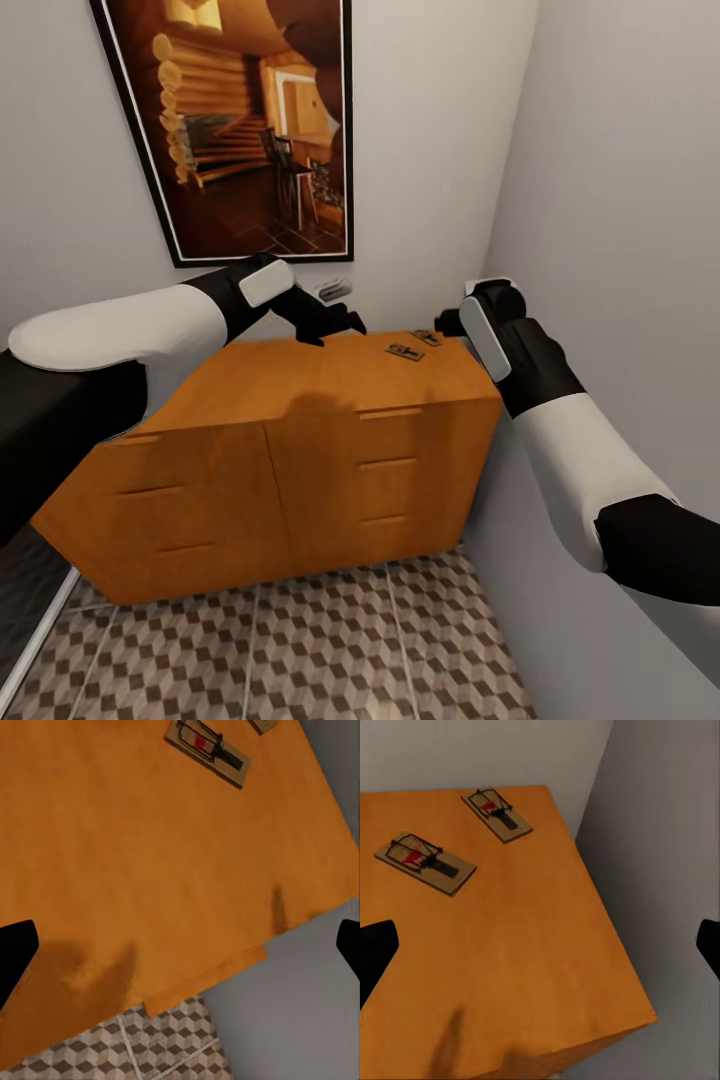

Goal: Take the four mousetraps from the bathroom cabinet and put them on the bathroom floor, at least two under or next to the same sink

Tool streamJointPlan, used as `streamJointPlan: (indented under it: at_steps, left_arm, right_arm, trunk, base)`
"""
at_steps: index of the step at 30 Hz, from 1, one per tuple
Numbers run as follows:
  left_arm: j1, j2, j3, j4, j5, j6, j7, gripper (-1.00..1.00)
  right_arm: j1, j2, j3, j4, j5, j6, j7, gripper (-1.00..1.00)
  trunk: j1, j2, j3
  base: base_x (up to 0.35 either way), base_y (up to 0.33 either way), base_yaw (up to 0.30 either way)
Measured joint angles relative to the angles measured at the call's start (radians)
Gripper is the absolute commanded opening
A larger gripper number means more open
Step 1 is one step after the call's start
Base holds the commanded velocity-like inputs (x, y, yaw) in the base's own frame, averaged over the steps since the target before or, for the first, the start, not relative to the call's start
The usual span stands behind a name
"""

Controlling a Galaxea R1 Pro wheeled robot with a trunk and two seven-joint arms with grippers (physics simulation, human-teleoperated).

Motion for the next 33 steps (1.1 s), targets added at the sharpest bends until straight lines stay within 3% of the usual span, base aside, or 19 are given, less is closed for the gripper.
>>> streamJointPlan:
  at_steps: [13, 27, 33]
  left_arm:
    - [-0.001, -0.001, 0.001, -0.002, 0.0, 0.0, 0.001, 1.0]
    - [0.0, 0.0, 0.007, -0.022, 0.0, 0.0, 0.001, 1.0]
    - [-0.001, -0.002, 0.008, -0.025, 0.0, 0.0, 0.001, 1.0]
  right_arm:
    - [0.0, 0.0, 0.0, -0.007, -0.002, 0.0, 0.001, 1.0]
    - [0.0, -0.002, -0.001, 0.007, -0.005, 0.005, 0.001, 1.0]
    - [0.0, -0.001, -0.002, 0.059, -0.006, 0.009, 0.001, 1.0]
  trunk:
    - [0.0, 0.0, 0.0]
    - [0.001, 0.0, 0.0]
    - [0.001, 0.0, 0.0]
  base:
    - [0.289, 0.0, 0.0]
    - [0.025, 0.0, 0.0]
    - [0.001, 0.0, 0.0]
